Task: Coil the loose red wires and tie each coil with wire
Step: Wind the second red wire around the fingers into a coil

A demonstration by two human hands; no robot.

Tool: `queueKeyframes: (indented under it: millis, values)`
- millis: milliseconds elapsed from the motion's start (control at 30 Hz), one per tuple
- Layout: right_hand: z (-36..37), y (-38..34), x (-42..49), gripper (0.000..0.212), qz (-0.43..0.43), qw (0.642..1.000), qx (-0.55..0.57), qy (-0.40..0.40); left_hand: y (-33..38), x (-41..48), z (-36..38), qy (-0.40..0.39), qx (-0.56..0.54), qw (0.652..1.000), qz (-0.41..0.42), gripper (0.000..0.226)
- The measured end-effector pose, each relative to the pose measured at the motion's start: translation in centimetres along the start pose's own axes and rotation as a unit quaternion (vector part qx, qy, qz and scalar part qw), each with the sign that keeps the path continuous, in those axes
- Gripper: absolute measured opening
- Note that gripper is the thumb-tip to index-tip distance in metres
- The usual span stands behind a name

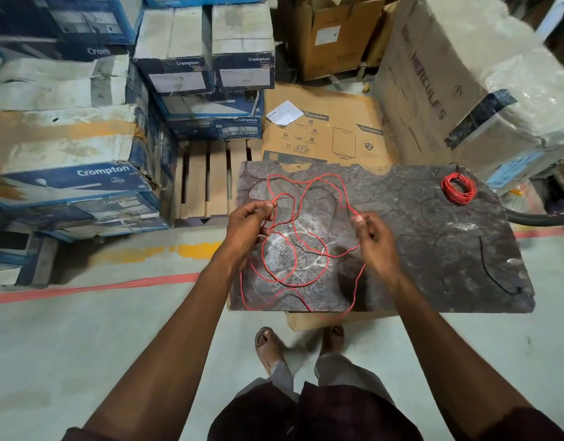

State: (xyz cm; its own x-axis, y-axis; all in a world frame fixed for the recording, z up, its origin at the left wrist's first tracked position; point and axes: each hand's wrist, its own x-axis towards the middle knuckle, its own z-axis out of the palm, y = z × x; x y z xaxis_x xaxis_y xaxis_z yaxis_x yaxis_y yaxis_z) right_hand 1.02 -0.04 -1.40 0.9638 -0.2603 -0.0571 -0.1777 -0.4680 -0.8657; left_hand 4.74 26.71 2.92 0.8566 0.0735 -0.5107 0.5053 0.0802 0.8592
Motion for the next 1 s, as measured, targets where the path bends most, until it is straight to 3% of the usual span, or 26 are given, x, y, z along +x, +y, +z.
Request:
queueKeyframes:
  millis: [167, 333, 500, 667, 767, 867, 933, 1000]
  values:
    - [-2.5, -4.0, 2.1, 0.021, -0.047, 0.990, 0.129, 0.040, -0.6, 0.1, 0.1, 0.004, 0.026, 1.000, -0.007, 0.024]
    - [-4.8, -7.0, 4.7, 0.022, -0.073, 0.979, 0.174, 0.076, -0.8, 0.1, 0.2, 0.002, 0.026, 1.000, 0.013, 0.024]
    - [-5.9, -5.8, 7.5, 0.026, -0.118, 0.993, 0.029, 0.014, -1.1, 0.4, 0.3, -0.004, 0.047, 0.998, 0.042, 0.029]
    - [-4.9, -0.7, 8.8, 0.018, -0.071, 0.986, -0.133, -0.068, -1.0, 0.3, 0.3, 0.001, 0.049, 0.997, 0.061, 0.031]
    - [-4.3, 1.4, 8.4, 0.023, -0.008, 0.974, -0.219, -0.059, -0.8, 0.1, 0.2, 0.001, 0.047, 0.997, 0.069, 0.029]
    - [-3.9, 1.9, 7.7, 0.044, -0.009, 0.936, -0.352, -0.031, -0.3, 0.3, 0.2, 0.002, 0.045, 0.996, 0.080, 0.028]
    - [-2.7, 0.4, 6.1, 0.046, -0.057, 0.948, -0.312, 0.010, 0.0, 0.5, 0.3, 0.008, 0.046, 0.995, 0.084, 0.028]
    - [-0.8, -1.9, 2.9, 0.033, -0.158, 0.958, -0.238, -0.003, 0.0, 0.7, 0.3, 0.011, 0.052, 0.995, 0.087, 0.028]
